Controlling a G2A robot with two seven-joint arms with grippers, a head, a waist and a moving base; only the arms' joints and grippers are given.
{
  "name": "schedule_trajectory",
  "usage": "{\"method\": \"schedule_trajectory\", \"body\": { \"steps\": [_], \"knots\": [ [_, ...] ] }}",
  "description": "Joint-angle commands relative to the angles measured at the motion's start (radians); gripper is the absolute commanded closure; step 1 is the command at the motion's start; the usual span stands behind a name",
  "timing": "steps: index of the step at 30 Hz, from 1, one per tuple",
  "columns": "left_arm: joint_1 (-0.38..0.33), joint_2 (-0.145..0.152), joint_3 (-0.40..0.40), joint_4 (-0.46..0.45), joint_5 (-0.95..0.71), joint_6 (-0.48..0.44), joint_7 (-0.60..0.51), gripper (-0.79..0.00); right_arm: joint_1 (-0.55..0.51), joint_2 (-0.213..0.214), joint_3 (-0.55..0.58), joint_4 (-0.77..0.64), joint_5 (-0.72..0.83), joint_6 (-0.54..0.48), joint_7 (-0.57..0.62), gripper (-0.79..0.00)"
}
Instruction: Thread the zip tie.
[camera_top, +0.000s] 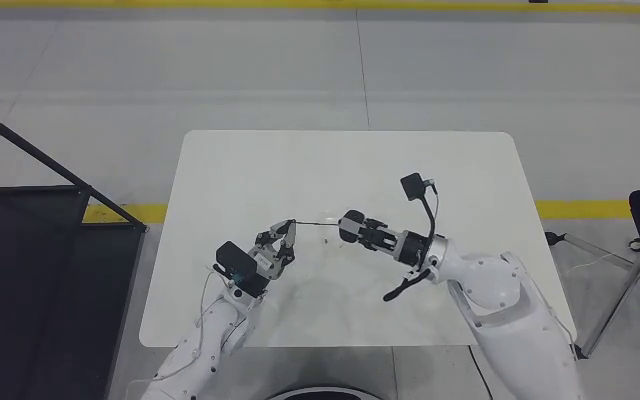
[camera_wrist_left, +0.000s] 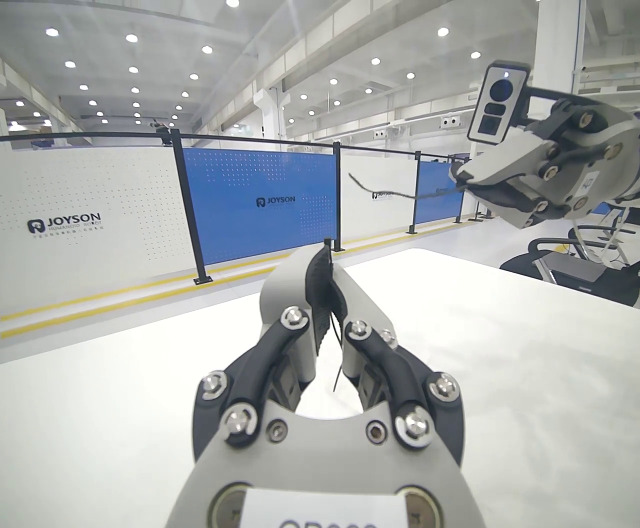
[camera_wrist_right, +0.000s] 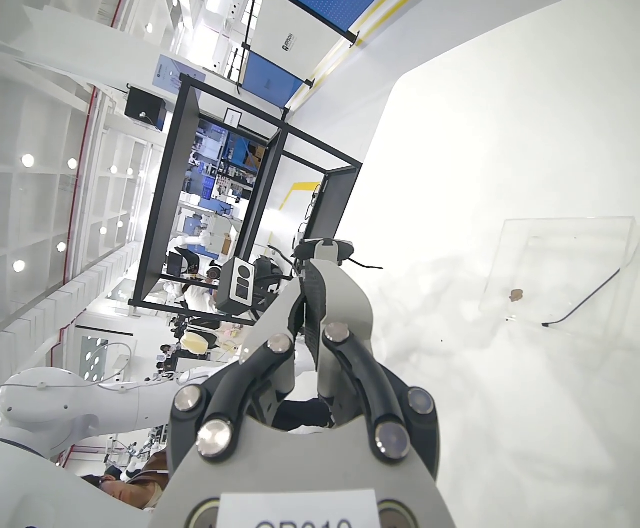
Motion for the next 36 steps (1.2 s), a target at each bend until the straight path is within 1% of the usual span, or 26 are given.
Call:
{"method": "schedule_trajectory", "body": {
  "steps": [1, 5, 10, 36],
  "knots": [
    [0.0, -0.001, -0.001, -0.001, 0.002, 0.001, 0.001, 0.0, 0.006, 0.0, -0.002, 0.002, -0.009, 0.027, -0.003, 0.0],
    [0.001, -0.003, -0.003, -0.002, 0.005, 0.003, 0.001, 0.0, 0.028, -0.001, -0.015, 0.006, -0.028, 0.083, 0.019, 0.0],
    [0.001, -0.005, -0.005, -0.002, 0.009, 0.003, -0.004, 0.0, 0.042, -0.003, -0.025, 0.01, -0.034, 0.116, 0.016, 0.0],
    [0.001, -0.005, -0.005, -0.002, 0.01, 0.004, -0.004, 0.0, 0.054, -0.003, -0.027, 0.014, -0.031, 0.148, 0.023, 0.0]
  ]
}}
